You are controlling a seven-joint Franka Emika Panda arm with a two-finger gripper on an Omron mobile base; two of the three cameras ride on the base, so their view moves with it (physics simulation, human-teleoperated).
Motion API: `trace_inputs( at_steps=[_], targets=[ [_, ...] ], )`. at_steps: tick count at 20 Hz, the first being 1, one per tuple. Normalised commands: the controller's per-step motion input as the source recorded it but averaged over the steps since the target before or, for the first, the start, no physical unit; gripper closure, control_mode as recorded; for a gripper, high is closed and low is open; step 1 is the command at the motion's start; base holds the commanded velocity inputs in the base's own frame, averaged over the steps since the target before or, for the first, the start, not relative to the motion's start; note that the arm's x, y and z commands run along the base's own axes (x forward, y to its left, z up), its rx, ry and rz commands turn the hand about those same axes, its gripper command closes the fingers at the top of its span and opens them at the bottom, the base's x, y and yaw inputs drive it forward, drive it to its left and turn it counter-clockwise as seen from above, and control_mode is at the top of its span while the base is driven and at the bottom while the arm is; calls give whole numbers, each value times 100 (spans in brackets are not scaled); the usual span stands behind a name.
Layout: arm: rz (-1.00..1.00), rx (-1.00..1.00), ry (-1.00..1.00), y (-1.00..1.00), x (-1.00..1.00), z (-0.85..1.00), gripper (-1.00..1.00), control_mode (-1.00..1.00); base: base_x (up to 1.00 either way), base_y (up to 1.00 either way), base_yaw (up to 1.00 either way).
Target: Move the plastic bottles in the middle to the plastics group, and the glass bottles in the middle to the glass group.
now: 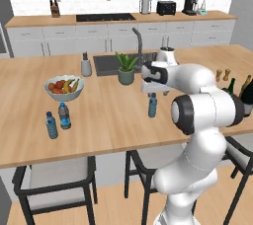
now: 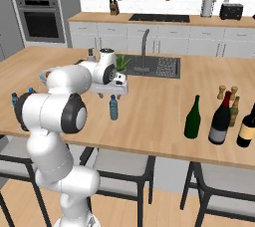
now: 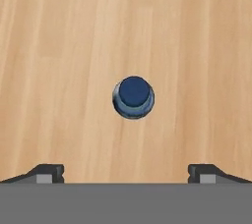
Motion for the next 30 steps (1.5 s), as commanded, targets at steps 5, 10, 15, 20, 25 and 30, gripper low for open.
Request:
trace_inputs(
  at_steps=[5,10,15,20,25,30],
  targets=[
    [0,0,1,-4,27,-31,-100,-100,0,0,0],
    [0,0,2,0,27,-18,-100,-100,0,0,0],
    [0,0,0,0,27,-13,-100,-100,0,0,0],
    [0,0,0,0,19,-9,-100,-100,0,0,0],
    [0,0,0,1,0,-16,-100,-100,0,0,0],
    [0,0,0,5,-5,-17,100,-100,0,0,0]
  ],
)
